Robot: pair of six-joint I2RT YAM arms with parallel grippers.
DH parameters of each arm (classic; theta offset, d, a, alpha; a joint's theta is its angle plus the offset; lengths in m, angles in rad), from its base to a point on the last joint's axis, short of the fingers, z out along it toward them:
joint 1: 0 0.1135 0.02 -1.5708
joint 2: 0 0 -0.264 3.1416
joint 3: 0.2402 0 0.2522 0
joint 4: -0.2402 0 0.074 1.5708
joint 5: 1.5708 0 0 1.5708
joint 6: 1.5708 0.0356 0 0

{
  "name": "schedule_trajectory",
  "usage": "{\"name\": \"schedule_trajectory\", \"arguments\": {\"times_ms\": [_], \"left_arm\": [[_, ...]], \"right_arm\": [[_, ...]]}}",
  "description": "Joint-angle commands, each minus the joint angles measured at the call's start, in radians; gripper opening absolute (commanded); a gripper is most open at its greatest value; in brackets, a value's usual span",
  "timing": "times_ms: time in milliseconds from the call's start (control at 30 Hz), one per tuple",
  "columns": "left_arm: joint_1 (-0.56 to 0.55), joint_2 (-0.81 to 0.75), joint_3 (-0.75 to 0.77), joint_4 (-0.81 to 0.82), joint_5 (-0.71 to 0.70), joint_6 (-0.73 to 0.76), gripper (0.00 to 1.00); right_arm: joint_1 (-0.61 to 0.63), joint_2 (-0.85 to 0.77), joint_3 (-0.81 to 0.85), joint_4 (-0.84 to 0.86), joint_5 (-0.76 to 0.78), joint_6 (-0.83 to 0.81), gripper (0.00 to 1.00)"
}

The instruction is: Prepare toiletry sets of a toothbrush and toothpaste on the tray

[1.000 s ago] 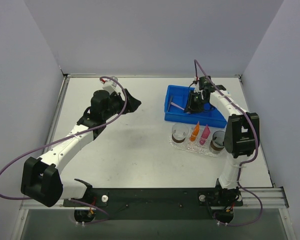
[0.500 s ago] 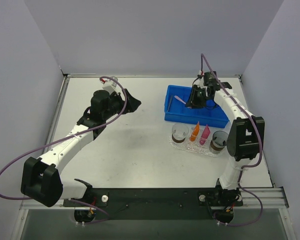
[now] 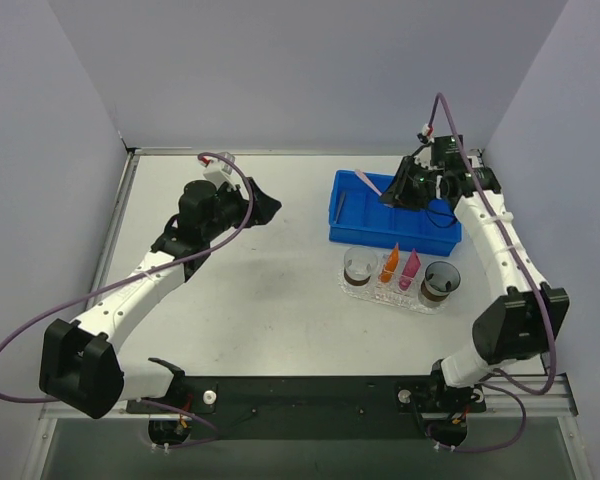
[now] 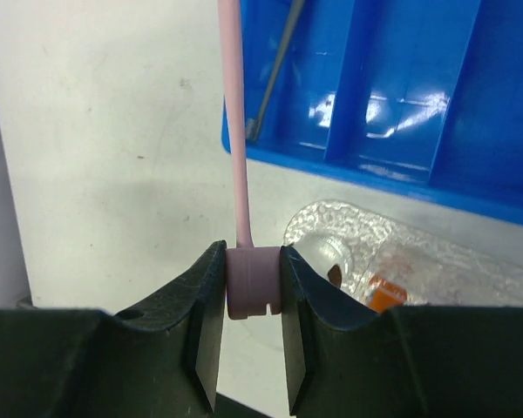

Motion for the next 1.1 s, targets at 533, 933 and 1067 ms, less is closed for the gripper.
{"name": "schedule_trajectory", "arguments": {"times_ms": [533, 933, 1067], "left_arm": [[-0.007, -0.039, 0.044, -0.039, 0.013, 0.060, 0.80], [-0.025, -0.046, 0.038, -0.031, 0.004, 0.051, 0.80], [-0.028, -0.048, 0.022, -0.022, 0.006, 0.046, 0.80]], "right_arm": [[-0.014, -0.784, -0.243, -0.526, -0.005, 0.107, 0.00], [-0.014, -0.970, -0.189, -0.896, -0.016, 0.159, 0.00], [-0.014, -0.990, -0.196, -0.952, 0.062, 0.188, 0.00]]}}
